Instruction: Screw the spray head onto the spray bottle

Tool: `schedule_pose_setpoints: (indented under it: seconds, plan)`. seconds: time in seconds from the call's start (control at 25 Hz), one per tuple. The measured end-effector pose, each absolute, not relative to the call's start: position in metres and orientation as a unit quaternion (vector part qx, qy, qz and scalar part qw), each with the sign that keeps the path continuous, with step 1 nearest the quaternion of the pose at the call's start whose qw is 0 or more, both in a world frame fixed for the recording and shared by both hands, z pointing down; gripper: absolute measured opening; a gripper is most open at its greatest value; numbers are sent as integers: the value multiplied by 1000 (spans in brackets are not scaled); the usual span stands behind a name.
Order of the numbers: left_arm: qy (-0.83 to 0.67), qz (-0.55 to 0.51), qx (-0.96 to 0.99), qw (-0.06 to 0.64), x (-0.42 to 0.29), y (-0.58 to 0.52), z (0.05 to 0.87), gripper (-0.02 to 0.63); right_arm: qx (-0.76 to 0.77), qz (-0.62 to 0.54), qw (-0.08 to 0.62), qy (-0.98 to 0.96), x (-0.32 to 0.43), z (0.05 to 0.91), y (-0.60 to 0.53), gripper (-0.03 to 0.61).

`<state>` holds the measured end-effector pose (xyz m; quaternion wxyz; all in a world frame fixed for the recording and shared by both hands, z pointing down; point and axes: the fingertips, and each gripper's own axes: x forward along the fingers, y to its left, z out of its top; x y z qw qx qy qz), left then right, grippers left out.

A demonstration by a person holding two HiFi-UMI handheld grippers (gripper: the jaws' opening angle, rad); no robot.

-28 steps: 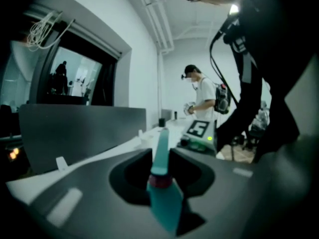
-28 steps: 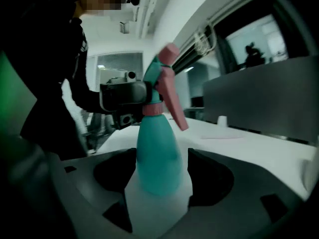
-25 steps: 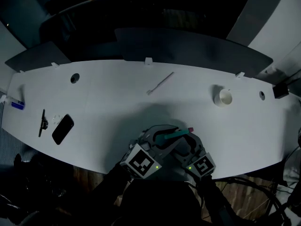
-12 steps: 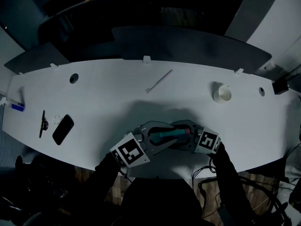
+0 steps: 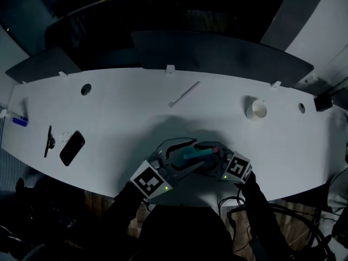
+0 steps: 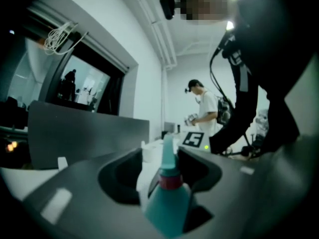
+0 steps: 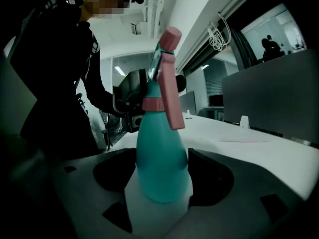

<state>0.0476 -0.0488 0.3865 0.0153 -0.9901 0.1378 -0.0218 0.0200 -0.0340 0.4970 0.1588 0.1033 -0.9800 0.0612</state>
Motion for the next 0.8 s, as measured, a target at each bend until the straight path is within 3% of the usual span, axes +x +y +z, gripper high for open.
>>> schedule_pose_setpoints:
  seconds: [0.2, 0.36, 0.68, 0.8]
  plan:
    - [132, -12, -991, 3, 40, -42, 382, 302, 131, 73, 146, -978, 23, 485, -32, 327]
    - [157, -20, -987, -11, 24, -38, 384, 328, 152, 78, 144, -975, 37, 484, -28, 328]
    - [292, -17, -956, -13, -24, -23, 362, 326, 246, 78, 95, -961, 88, 446, -7, 328]
    - [334, -34, -942, 13, -27, -13, 361, 241, 251, 52, 69, -964, 89, 420, 1, 327]
